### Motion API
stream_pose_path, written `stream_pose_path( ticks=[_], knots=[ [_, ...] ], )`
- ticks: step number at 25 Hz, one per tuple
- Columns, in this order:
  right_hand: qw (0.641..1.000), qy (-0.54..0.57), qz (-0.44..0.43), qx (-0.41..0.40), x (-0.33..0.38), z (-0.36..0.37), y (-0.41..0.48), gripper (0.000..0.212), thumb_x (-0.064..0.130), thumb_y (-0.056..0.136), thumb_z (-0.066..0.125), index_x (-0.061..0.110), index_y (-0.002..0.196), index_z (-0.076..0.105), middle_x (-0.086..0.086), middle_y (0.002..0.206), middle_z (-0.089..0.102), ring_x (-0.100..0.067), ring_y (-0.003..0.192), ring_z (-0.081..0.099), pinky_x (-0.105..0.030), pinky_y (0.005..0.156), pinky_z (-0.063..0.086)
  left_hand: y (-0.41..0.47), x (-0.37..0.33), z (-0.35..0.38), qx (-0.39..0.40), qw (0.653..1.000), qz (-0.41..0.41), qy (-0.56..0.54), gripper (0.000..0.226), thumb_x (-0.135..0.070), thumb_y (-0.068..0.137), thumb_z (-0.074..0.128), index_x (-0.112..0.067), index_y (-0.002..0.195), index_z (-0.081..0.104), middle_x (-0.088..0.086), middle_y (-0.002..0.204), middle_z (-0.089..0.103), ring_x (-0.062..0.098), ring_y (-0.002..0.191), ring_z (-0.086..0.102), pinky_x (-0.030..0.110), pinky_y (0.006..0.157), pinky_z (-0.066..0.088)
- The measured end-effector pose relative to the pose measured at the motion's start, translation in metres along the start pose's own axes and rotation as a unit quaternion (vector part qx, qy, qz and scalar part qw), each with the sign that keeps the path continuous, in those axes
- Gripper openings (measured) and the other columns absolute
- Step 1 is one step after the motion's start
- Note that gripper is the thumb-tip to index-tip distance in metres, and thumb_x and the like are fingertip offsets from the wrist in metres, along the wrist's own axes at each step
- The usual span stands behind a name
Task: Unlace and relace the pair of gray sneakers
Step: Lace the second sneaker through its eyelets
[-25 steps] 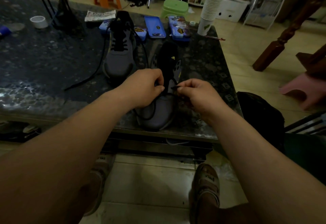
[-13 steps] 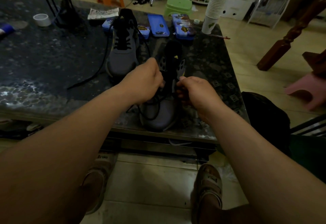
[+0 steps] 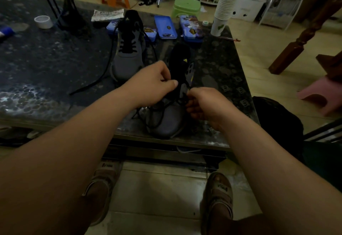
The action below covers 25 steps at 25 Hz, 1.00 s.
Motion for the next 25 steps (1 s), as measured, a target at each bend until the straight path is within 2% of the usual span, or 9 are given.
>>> stream_pose_path(
  ticks=[2, 4, 8, 12, 14, 17, 20, 22, 25],
  knots=[
    [0.999, -0.030, -0.017, 0.002, 0.000, -0.001, -0.003, 0.009, 0.018, 0.099, 0.060, 0.012, 0.095, 0.064, -0.007, 0.080, 0.062, -0.021, 0.075, 0.058, -0.034, 0.068, 0.045, -0.002, -0.009, 0.008, 0.012, 0.994, 0.039, 0.103, 0.021, -0.046, 0.097, 0.066, -0.025, 0.095, 0.060, -0.007, 0.087, 0.063, 0.014, 0.081, 0.061, 0.036, 0.070, 0.051],
    [0.999, -0.014, -0.043, -0.012, 0.001, -0.004, -0.001, 0.007, 0.015, 0.098, 0.062, 0.012, 0.093, 0.065, -0.006, 0.080, 0.066, -0.021, 0.075, 0.061, -0.037, 0.072, 0.047, -0.001, -0.012, 0.011, -0.009, 0.991, 0.064, 0.115, 0.023, -0.045, 0.101, 0.061, -0.025, 0.090, 0.060, -0.006, 0.084, 0.061, 0.018, 0.082, 0.060, 0.037, 0.071, 0.049],
    [0.997, -0.006, -0.072, -0.018, 0.002, -0.006, 0.007, 0.005, 0.012, 0.097, 0.064, 0.013, 0.093, 0.067, -0.007, 0.083, 0.070, -0.016, 0.070, 0.062, -0.031, 0.065, 0.048, 0.002, -0.009, 0.013, 0.025, 0.987, 0.074, 0.139, 0.015, -0.040, 0.100, 0.064, -0.027, 0.102, 0.059, -0.009, 0.093, 0.061, 0.016, 0.089, 0.059, 0.035, 0.073, 0.047],
    [0.997, 0.021, -0.073, -0.028, 0.002, -0.009, 0.011, 0.010, 0.010, 0.098, 0.060, 0.013, 0.097, 0.070, -0.004, 0.084, 0.069, -0.014, 0.070, 0.064, -0.026, 0.061, 0.049, 0.003, -0.010, 0.012, 0.008, 0.983, 0.079, 0.167, 0.014, -0.033, 0.104, 0.058, -0.022, 0.096, 0.055, -0.004, 0.090, 0.060, 0.021, 0.087, 0.059, 0.035, 0.067, 0.042],
    [0.997, 0.040, -0.063, -0.031, 0.000, -0.009, 0.012, 0.010, 0.012, 0.098, 0.059, 0.013, 0.098, 0.069, -0.002, 0.082, 0.068, -0.016, 0.073, 0.063, -0.029, 0.065, 0.050, 0.003, -0.007, 0.009, -0.006, 0.992, 0.049, 0.120, 0.018, -0.033, 0.107, 0.050, -0.018, 0.098, 0.051, 0.000, 0.090, 0.065, 0.023, 0.083, 0.062, 0.041, 0.069, 0.051],
    [0.997, 0.057, -0.051, -0.020, -0.002, -0.006, 0.010, 0.011, 0.014, 0.101, 0.056, 0.010, 0.106, 0.065, -0.002, 0.080, 0.065, -0.017, 0.074, 0.059, -0.030, 0.067, 0.047, 0.004, 0.004, 0.002, -0.035, 0.999, -0.007, -0.029, 0.021, -0.031, 0.110, 0.041, -0.015, 0.097, 0.044, 0.007, 0.084, 0.074, 0.027, 0.073, 0.071, 0.050, 0.070, 0.063],
    [0.997, 0.045, -0.057, -0.008, -0.003, -0.004, 0.010, 0.011, 0.013, 0.102, 0.055, 0.010, 0.109, 0.062, -0.001, 0.084, 0.066, -0.016, 0.077, 0.058, -0.029, 0.069, 0.046, 0.007, 0.020, 0.001, -0.049, 0.978, -0.087, -0.186, 0.030, -0.027, 0.113, 0.032, 0.000, 0.113, 0.046, 0.025, 0.087, 0.073, 0.040, 0.071, 0.073, 0.048, 0.059, 0.064],
    [0.997, 0.016, -0.073, -0.006, -0.005, -0.003, 0.010, 0.011, 0.011, 0.096, 0.060, 0.012, 0.107, 0.062, -0.001, 0.088, 0.066, -0.017, 0.082, 0.058, -0.031, 0.071, 0.045, 0.006, 0.030, 0.003, -0.054, 0.956, -0.128, -0.258, 0.045, -0.026, 0.114, 0.027, 0.014, 0.118, 0.048, 0.029, 0.086, 0.073, 0.039, 0.066, 0.072, 0.042, 0.055, 0.064],
    [0.992, -0.051, -0.113, 0.014, -0.006, 0.003, 0.005, 0.040, 0.017, 0.087, 0.079, 0.014, 0.118, 0.055, 0.001, 0.098, 0.061, -0.010, 0.087, 0.058, -0.027, 0.077, 0.046, 0.003, 0.039, 0.003, -0.056, 0.938, -0.145, -0.309, 0.048, -0.025, 0.114, 0.026, 0.012, 0.103, 0.055, 0.029, 0.085, 0.074, 0.043, 0.073, 0.073, 0.039, 0.058, 0.064]
  ],
)
Point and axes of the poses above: each hand's wrist, its own y-axis towards the middle knuckle, its own z-axis out of the palm, x = y × z, the point moved 7 cm from there along y, towards the middle knuckle
